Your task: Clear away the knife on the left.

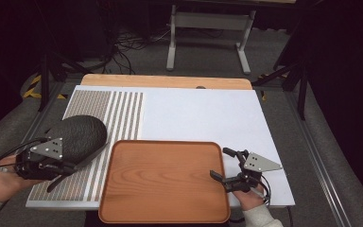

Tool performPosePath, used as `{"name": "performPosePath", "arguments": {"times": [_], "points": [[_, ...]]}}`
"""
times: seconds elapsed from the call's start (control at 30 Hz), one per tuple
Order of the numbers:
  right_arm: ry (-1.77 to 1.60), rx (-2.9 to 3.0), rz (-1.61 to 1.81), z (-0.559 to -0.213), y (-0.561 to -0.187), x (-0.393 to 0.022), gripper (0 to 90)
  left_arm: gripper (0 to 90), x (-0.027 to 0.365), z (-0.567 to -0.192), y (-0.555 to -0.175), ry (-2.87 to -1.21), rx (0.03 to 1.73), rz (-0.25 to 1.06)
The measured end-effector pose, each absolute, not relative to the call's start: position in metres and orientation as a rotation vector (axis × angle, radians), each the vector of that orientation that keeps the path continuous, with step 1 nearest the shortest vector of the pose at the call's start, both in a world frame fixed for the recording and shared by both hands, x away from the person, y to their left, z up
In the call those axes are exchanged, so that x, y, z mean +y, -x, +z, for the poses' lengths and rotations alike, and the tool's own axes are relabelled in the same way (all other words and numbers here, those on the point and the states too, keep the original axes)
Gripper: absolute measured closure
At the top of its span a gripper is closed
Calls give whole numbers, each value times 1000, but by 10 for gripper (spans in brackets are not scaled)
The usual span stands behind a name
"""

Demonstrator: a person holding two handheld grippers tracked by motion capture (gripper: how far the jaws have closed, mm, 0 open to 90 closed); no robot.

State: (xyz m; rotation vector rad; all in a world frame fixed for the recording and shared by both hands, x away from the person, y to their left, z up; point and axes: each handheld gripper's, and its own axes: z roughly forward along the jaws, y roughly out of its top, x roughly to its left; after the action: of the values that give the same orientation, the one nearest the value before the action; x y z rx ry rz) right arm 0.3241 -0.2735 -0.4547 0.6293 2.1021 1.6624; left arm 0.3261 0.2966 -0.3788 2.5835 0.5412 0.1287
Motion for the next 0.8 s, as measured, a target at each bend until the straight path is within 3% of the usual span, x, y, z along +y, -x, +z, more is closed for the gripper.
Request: {"name": "performPosePath", "arguments": {"times": [0.8], "points": [[-630,2100,1662,-454,-324,-274,57,802,248,-376,-325,-2420,673,59]]}}
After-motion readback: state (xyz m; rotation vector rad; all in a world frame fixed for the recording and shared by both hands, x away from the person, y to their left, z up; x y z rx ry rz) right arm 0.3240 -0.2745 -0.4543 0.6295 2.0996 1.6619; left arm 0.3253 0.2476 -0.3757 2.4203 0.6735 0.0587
